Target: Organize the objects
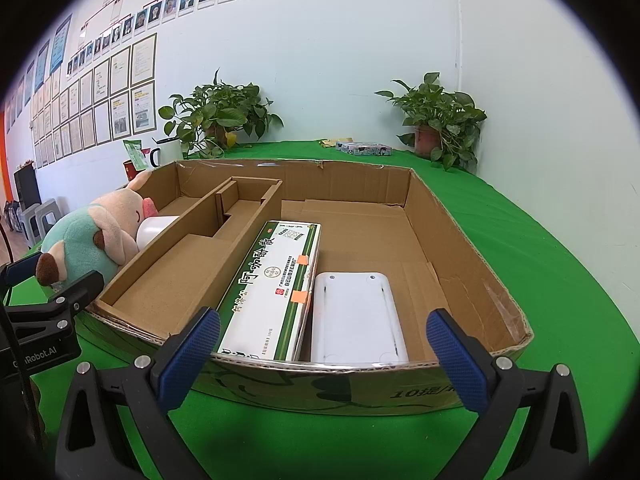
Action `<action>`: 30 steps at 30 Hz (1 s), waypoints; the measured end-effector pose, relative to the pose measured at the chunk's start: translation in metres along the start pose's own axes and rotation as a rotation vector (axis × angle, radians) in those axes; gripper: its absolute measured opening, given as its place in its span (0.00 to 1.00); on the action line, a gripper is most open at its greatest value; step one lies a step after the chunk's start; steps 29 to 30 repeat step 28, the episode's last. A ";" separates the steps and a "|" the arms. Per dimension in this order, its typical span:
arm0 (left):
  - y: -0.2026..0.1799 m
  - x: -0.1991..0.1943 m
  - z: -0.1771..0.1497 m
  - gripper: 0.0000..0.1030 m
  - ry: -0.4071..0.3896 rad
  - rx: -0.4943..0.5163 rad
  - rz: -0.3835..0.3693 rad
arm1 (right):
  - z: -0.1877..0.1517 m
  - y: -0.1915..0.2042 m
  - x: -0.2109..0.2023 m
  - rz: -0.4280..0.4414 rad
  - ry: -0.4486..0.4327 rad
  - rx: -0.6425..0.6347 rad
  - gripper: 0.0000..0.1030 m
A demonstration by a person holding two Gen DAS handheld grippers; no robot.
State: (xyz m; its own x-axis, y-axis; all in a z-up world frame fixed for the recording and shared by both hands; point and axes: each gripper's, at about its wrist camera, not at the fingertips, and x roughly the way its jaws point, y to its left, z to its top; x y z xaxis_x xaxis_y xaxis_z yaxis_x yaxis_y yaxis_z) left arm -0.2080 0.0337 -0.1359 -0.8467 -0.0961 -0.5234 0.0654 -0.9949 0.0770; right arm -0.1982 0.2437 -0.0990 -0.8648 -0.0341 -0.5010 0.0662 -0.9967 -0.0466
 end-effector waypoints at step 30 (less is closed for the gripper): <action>-0.001 0.004 0.000 1.00 -0.005 0.010 0.009 | 0.000 0.000 0.001 -0.004 0.001 -0.002 0.99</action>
